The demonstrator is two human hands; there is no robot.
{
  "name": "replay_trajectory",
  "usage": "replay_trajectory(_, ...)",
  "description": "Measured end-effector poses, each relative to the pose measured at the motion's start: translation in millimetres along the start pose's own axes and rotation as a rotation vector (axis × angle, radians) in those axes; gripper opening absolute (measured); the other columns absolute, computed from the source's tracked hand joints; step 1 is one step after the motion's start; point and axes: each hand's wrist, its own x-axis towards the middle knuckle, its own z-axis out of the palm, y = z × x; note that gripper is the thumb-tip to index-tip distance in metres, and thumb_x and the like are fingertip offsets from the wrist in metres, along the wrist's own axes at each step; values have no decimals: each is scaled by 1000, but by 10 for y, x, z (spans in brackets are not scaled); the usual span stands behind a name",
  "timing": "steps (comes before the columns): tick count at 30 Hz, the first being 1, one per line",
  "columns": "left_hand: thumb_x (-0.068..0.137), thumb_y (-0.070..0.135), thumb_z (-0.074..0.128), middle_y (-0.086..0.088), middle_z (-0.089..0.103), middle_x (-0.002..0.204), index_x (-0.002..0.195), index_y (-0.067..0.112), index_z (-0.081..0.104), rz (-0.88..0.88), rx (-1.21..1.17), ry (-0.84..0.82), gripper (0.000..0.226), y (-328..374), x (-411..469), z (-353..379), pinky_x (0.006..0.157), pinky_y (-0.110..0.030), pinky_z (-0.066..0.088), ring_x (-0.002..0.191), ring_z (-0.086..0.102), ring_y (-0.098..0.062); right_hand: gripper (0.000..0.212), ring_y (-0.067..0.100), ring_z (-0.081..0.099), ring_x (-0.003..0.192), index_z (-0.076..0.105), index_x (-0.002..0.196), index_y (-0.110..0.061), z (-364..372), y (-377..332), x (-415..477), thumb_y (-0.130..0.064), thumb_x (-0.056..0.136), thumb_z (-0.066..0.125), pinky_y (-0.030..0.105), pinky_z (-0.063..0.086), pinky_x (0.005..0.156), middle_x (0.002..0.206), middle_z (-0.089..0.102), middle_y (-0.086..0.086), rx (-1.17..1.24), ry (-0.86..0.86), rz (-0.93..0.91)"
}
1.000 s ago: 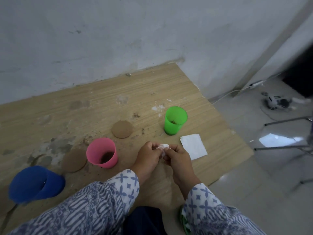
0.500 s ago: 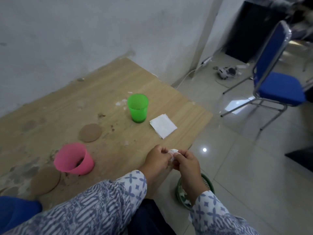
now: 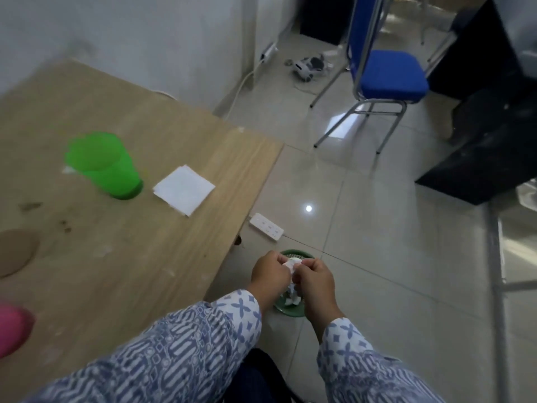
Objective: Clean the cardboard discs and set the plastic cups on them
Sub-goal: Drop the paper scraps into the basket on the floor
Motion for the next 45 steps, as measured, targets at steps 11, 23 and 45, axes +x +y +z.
replay_trajectory(11, 90, 5, 50, -12, 56, 118, 109, 13, 60, -98, 180, -190, 23, -282, 343, 420, 99, -35, 44, 106, 52, -24, 7, 21, 53, 67, 57, 72, -11, -105, 642, 525, -5, 73, 54, 29, 41, 57, 73, 60, 5, -218, 168, 132)
replay_trajectory(23, 89, 5, 49, -10, 53, 126, 110, 24, 55, -122, 218, -228, 29, -557, 426, 421, 96, -30, 41, 110, 50, -22, 12, 27, 51, 77, 61, 89, -4, -109, 964, 911, -7, 82, 51, 27, 35, 65, 83, 57, 10, -368, 192, 153)
replay_trajectory(45, 90, 3, 48, -10, 53, 133, 135, 11, 47, -42, 125, -181, 46, -85, -14, -44, 89, -25, 40, 117, 51, -24, 12, 11, 52, 67, 61, 85, -16, 42, 319, 252, -8, 83, 51, 24, 38, 53, 76, 59, -2, -284, 26, -18)
